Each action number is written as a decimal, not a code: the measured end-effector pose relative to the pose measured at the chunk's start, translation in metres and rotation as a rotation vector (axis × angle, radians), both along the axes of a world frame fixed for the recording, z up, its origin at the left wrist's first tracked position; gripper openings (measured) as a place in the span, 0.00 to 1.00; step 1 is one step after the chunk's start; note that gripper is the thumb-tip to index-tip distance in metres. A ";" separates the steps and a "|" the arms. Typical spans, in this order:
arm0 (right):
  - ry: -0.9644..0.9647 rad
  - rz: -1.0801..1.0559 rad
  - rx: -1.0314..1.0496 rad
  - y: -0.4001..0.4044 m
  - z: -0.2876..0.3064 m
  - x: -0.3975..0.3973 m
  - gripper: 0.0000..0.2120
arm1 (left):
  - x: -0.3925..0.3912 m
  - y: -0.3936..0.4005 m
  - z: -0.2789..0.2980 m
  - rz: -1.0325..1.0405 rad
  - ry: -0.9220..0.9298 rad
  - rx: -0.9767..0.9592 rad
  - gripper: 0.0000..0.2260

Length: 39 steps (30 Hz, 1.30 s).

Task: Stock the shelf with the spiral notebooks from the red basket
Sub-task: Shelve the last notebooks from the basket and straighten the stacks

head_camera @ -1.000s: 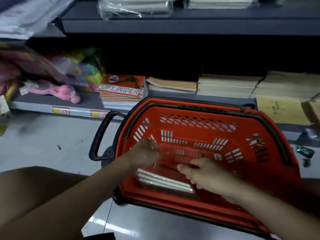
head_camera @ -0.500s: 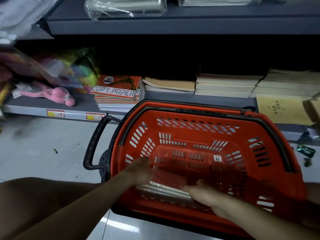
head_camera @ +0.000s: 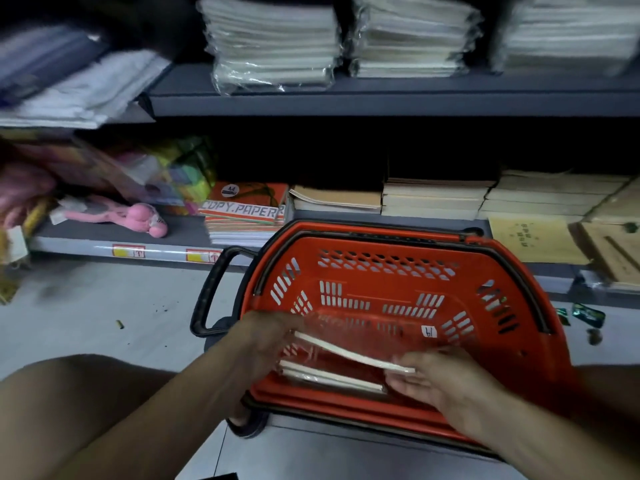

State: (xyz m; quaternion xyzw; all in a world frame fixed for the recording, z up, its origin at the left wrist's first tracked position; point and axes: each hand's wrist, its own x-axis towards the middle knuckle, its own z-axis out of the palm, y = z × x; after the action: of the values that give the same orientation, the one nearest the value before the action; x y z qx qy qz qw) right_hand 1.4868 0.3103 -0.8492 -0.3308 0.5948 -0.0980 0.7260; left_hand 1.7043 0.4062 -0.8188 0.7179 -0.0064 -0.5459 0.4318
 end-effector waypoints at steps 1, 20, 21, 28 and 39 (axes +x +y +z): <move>-0.051 -0.006 -0.022 0.000 0.012 -0.004 0.12 | 0.002 0.007 0.012 0.017 0.039 -0.052 0.07; -0.724 0.032 -0.498 0.014 0.148 0.016 0.18 | -0.010 0.068 0.123 0.122 0.019 -0.863 0.22; -0.737 0.029 -0.497 0.013 0.148 0.021 0.17 | -0.008 0.068 0.124 0.127 0.005 -0.869 0.23; -0.766 0.044 -0.531 0.008 0.143 0.043 0.21 | 0.020 0.062 0.117 0.126 -0.141 -0.893 0.23; -0.846 0.037 -0.620 -0.065 0.181 0.120 0.16 | 0.088 -0.012 0.155 0.096 -0.169 -1.013 0.22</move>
State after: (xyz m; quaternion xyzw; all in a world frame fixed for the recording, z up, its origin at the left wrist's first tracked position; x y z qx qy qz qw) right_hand 1.6073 0.2449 -0.6682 -0.4721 0.1866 -0.3817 0.7724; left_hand 1.7928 0.3939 -0.6634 0.4598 -0.2720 -0.3939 0.7480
